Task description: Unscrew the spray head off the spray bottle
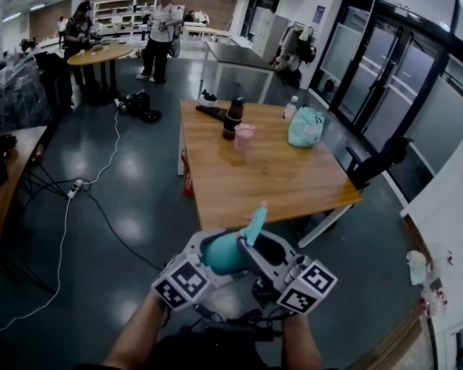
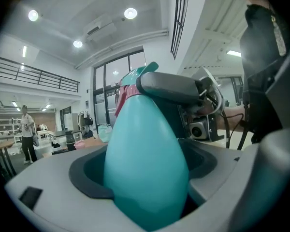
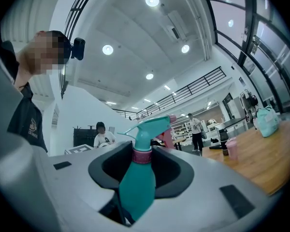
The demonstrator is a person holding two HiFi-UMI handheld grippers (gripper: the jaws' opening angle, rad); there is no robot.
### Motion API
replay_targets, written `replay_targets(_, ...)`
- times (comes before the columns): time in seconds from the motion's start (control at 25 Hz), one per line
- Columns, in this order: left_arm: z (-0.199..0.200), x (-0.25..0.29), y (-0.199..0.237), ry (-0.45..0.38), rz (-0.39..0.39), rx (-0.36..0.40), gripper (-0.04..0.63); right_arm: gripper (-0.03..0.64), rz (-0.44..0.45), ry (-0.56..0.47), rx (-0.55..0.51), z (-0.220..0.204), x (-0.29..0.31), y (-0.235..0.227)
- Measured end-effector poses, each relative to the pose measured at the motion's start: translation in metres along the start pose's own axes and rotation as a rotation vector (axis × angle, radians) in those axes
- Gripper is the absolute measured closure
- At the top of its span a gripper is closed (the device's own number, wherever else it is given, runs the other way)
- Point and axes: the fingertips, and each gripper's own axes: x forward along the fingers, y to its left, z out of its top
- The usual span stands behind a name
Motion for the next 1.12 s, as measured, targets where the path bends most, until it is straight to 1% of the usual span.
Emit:
replay_targets(0.2,0.003,-0.006,-0.006,-0.012,-0.074,-0.005,0.172,0.486,0.050,0.006,0.001,0.001,-0.002,0.006)
replay_targets(0.32,0.003,-0.008,-0.011,-0.005,-0.121,0.004,0.172,0.486,0.077,0.009,0.004,0.000,-0.005,0.009)
replay_targets(0.4,0.003,-0.011,-0.018,-0.002,-0.172,0.002,0.172,0.486,0.105,0.011,0.006,0.000,-0.007,0.013)
replay_targets(0.48,0.006,-0.013,-0.028,-0.012,-0.246,-0.015,0.172,0.486,0.145,0.012,0.002,0.001,-0.010,0.020)
replay_targets(0.56,0.008,-0.014,-0.036,-0.021,-0.304,-0.025,0.172,0.486,0.184,0.020,-0.008,0.002,-0.012,0.026)
replay_targets(0.64,0.008,-0.015,-0.041,-0.026,-0.337,-0.025,0.172,0.486,0.214,0.031,-0.012,0.001,-0.013,0.029)
replay_targets(0.72,0.007,-0.016,-0.043,-0.030,-0.354,-0.027,0.172,0.486,0.232,0.038,-0.005,-0.001,-0.013,0.031)
replay_targets(0.84,0.006,-0.016,-0.043,-0.035,-0.349,-0.030,0.172,0.482,0.231,0.037,0.001,-0.003,-0.013,0.030)
replay_targets(0.92,0.004,-0.013,-0.037,-0.043,-0.316,-0.041,0.172,0.473,0.188,0.028,-0.018,-0.003,-0.011,0.027)
replay_targets(1.04,0.001,-0.008,-0.018,-0.046,-0.221,-0.086,0.172,0.471,0.080,0.025,-0.059,-0.004,-0.004,0.015)
replay_targets(1.12,-0.001,-0.005,-0.004,-0.044,-0.145,-0.114,0.172,0.449,0.035,0.024,-0.051,-0.005,-0.003,0.007)
